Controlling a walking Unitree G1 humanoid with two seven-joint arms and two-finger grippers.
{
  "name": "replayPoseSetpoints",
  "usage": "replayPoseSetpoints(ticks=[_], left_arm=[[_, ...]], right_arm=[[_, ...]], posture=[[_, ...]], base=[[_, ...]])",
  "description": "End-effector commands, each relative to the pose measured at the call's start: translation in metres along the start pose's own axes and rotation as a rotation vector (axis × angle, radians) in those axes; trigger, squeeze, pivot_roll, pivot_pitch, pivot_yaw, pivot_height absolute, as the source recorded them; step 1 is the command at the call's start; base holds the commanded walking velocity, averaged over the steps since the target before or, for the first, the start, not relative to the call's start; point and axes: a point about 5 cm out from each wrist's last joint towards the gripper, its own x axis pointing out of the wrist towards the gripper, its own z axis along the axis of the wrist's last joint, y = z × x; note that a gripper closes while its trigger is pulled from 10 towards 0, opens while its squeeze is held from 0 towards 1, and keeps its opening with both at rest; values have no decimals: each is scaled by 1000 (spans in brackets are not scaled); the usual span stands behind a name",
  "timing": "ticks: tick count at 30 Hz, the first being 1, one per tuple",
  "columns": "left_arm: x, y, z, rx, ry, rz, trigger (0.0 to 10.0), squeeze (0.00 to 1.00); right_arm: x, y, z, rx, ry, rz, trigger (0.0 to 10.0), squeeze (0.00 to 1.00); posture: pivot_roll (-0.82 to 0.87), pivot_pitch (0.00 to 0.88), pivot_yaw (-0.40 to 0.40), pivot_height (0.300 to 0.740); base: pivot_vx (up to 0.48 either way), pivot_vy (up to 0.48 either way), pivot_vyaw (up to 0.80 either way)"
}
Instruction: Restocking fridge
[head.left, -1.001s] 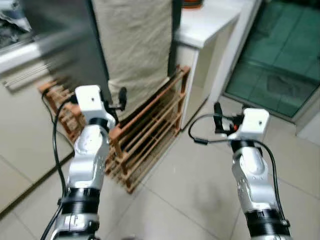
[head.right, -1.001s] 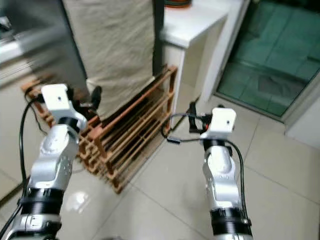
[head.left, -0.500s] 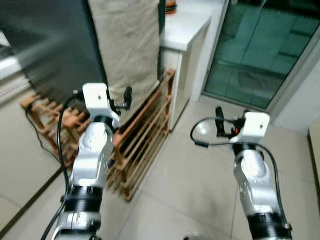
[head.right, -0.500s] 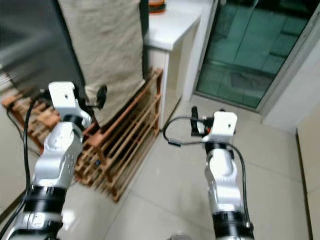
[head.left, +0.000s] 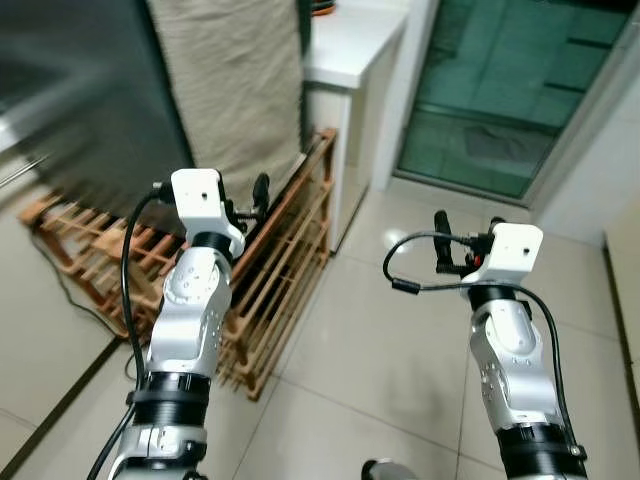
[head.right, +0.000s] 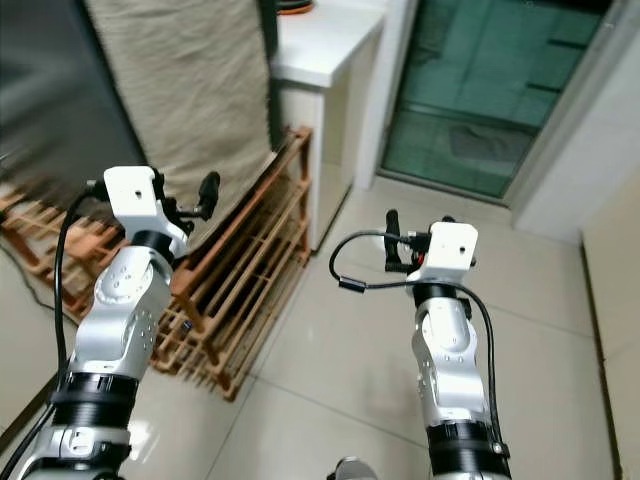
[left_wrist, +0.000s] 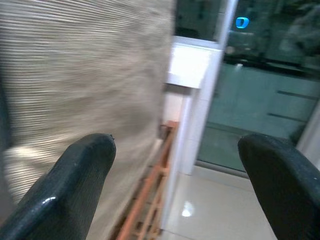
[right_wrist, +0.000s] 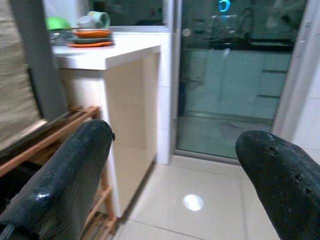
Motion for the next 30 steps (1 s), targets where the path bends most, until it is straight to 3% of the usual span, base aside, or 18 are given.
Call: replayPoseSetpoints(ticks=[1,10,14,20,27,30], left_arm=[[2,0,1,5,4,-3,10000,0],[0,-1,5,29,-27,-45,10000,0],[2,-7,9,55,-45,-93,10000,0],[2,-10,9,36,-45,-93,10000,0],[3,-11,7,26,-25,-79,10000,0],[4,-9,7,19,-24,-66,10000,0]], right_arm=[[0,-2,2,8,-8,-3,10000,4],[0,-1,3,6,-11,5,10000,8],[0,-1,4,3,-17,8,10000,4],[0,-3,3,-3,-14,2,10000,0],[-1,-3,2,-6,-5,0,10000,4],[-1,-2,3,-4,-13,8,10000,4]], posture=[[-109,0,12,740],[-108,0,9,740],[-109,0,8,740],[-113,0,9,740],[-113,0,9,740],[-116,0,11,740]], base=[[0,0,-800],[0,422,-85],[375,292,0],[213,0,0],[0,0,-788],[0,0,0]])
